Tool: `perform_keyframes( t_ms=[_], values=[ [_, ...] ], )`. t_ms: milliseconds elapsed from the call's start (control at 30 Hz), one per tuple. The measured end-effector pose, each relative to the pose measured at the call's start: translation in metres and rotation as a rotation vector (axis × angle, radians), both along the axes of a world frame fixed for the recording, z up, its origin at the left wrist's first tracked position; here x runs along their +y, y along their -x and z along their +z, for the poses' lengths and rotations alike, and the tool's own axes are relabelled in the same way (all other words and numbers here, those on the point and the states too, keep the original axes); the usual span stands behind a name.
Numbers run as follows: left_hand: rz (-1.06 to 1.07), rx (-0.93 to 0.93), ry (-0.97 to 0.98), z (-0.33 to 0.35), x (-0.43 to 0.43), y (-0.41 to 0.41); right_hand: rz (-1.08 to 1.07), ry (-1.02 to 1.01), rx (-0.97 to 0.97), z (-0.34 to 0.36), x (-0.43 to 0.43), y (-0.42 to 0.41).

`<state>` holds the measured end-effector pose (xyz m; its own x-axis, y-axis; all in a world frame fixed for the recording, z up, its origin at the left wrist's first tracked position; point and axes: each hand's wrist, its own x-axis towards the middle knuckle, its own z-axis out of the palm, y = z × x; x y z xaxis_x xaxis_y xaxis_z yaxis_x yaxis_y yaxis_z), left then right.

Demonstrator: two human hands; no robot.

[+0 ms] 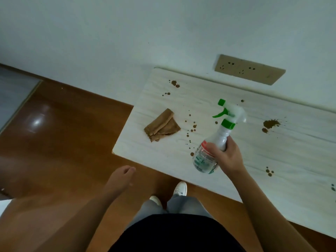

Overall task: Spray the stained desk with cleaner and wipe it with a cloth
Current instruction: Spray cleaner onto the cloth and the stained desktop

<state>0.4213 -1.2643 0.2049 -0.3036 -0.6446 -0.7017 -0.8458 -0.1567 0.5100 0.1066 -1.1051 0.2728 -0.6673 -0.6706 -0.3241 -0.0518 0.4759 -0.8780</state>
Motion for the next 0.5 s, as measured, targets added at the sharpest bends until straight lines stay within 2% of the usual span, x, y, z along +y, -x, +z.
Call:
perform_keyframes(
  t_ms=[233, 500],
  values=[
    [-0.056, -0.022, 0.054, 0.001, -0.015, 0.03, -0.081, 0.067, -0.123, 0.004, -0.027, 0.03],
    [-0.117, -0.127, 0.097, -0.014, -0.036, 0.047, -0.083, -0.054, -0.18, -0.037, -0.013, 0.053]
  ],
)
